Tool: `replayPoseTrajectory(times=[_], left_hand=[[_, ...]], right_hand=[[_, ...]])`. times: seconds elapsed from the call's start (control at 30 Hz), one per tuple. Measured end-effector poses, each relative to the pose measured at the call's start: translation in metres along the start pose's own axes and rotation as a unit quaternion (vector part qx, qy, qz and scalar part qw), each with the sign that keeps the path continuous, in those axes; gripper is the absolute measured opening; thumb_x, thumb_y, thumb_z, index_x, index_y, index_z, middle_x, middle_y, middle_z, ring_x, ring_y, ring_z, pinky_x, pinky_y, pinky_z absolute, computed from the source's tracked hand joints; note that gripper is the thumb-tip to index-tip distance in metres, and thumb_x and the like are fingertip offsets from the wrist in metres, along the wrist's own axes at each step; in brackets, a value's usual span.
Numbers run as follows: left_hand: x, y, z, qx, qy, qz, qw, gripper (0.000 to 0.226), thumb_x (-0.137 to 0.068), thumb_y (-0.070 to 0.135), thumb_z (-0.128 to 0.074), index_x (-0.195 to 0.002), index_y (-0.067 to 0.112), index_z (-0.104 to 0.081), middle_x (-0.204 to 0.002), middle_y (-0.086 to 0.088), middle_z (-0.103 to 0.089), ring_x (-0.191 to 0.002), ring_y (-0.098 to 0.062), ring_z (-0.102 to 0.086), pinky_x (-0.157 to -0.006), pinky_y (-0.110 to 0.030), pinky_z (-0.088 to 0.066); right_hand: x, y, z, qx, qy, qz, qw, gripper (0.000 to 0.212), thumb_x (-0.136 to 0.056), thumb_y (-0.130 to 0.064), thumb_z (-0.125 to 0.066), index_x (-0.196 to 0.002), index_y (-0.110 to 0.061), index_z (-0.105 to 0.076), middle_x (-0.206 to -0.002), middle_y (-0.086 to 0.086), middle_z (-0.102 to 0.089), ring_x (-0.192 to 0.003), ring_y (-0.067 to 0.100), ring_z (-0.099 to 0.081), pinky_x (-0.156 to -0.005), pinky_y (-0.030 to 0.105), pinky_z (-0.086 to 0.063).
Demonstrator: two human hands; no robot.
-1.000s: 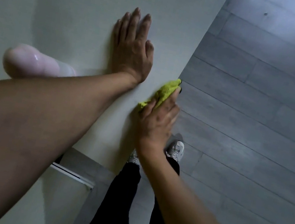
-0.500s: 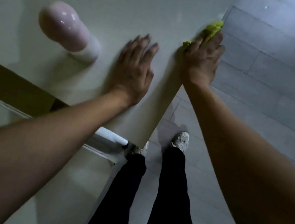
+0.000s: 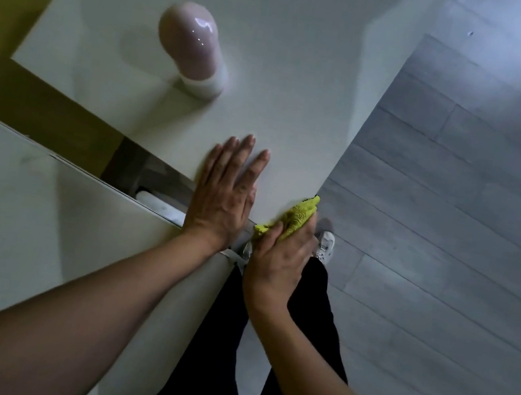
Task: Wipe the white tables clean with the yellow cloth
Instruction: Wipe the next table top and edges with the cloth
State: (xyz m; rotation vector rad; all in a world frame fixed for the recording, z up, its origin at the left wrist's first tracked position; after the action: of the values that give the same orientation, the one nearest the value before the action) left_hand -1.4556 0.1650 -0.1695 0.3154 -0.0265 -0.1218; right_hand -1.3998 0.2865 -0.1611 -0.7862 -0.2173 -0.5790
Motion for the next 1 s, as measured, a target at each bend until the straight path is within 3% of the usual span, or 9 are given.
replayPoseTrajectory(times=[0.27, 0.43, 0.6, 0.77, 0.87, 1.0], left_hand=[[-0.005, -0.001, -0.002, -0.002, -0.033, 0.01, 0.999, 0.058, -0.104, 0.023, -0.039, -0.161, 0.017, -0.034, -0.17, -0.013, -0.024, -0.158, -0.035, -0.02, -0.13, -0.05, -0.012], [-0.008, 0.008, 0.004, -0.024, -0.075, 0.05, 0.996, 0.059, -0.105, 0.025, -0.036, -0.163, 0.02, -0.03, -0.171, -0.012, -0.019, -0.159, -0.034, -0.016, -0.13, -0.048, -0.009], [-0.012, 0.016, 0.012, -0.046, -0.132, 0.102, 0.985, 0.063, -0.107, 0.025, -0.035, -0.166, 0.027, -0.011, -0.175, -0.005, -0.003, -0.161, -0.027, -0.001, -0.13, -0.04, 0.0], [-0.019, 0.045, 0.023, -0.008, -0.142, 0.195, 0.97, 0.065, -0.105, 0.028, -0.039, -0.165, 0.022, -0.018, -0.174, -0.006, -0.005, -0.16, -0.026, -0.005, -0.129, -0.037, -0.003], [-0.019, 0.069, 0.025, -0.004, -0.153, 0.25, 0.956, 0.069, -0.102, 0.029, -0.043, -0.165, 0.017, -0.017, -0.174, -0.008, -0.003, -0.16, -0.026, -0.005, -0.129, -0.036, -0.006], [-0.015, 0.098, 0.019, 0.046, -0.141, 0.331, 0.932, 0.072, -0.103, 0.026, -0.045, -0.166, 0.015, -0.01, -0.174, -0.006, 0.003, -0.16, -0.023, 0.0, -0.129, -0.032, -0.006]], right_hand=[[-0.051, -0.017, -0.001, 0.012, 0.016, -0.048, 0.999, 0.058, -0.103, -0.045, -0.033, -0.154, -0.02, -0.017, -0.144, 0.016, -0.038, -0.129, 0.036, -0.044, -0.101, 0.05, -0.043], [-0.079, -0.019, 0.019, 0.029, -0.053, -0.031, 0.998, 0.055, -0.104, -0.046, -0.031, -0.152, -0.02, -0.021, -0.142, 0.017, -0.044, -0.123, 0.037, -0.051, -0.101, 0.053, -0.046], [-0.132, -0.035, 0.062, 0.094, -0.125, 0.053, 0.986, 0.042, -0.103, -0.043, -0.038, -0.13, -0.012, -0.043, -0.123, 0.017, -0.054, -0.111, 0.037, -0.055, -0.094, 0.049, -0.047], [-0.175, -0.047, 0.114, 0.101, -0.156, 0.065, 0.98, 0.025, -0.096, -0.046, -0.046, -0.106, -0.023, -0.041, -0.108, 0.012, -0.06, -0.088, 0.03, -0.057, -0.078, 0.038, -0.044], [-0.195, -0.059, 0.145, 0.075, -0.186, 0.063, 0.978, 0.026, -0.096, -0.048, -0.049, -0.104, -0.027, -0.036, -0.099, 0.006, -0.061, -0.069, 0.01, -0.055, -0.061, 0.026, -0.039], [-0.227, -0.085, 0.167, 0.087, -0.242, 0.095, 0.962, 0.037, -0.095, -0.052, -0.049, -0.107, -0.018, -0.047, -0.097, 0.007, -0.066, -0.08, 0.022, -0.064, -0.071, 0.034, -0.047]])
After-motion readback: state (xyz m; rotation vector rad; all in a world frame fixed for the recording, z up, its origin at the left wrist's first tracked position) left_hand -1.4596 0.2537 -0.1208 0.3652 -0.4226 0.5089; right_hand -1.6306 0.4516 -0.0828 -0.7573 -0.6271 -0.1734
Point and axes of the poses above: each hand's wrist, its own x-axis away from the middle knuckle, its own z-axis out of the back of the hand, y = z × x, the point moved 3 cm from there along -x, towards the middle knuckle
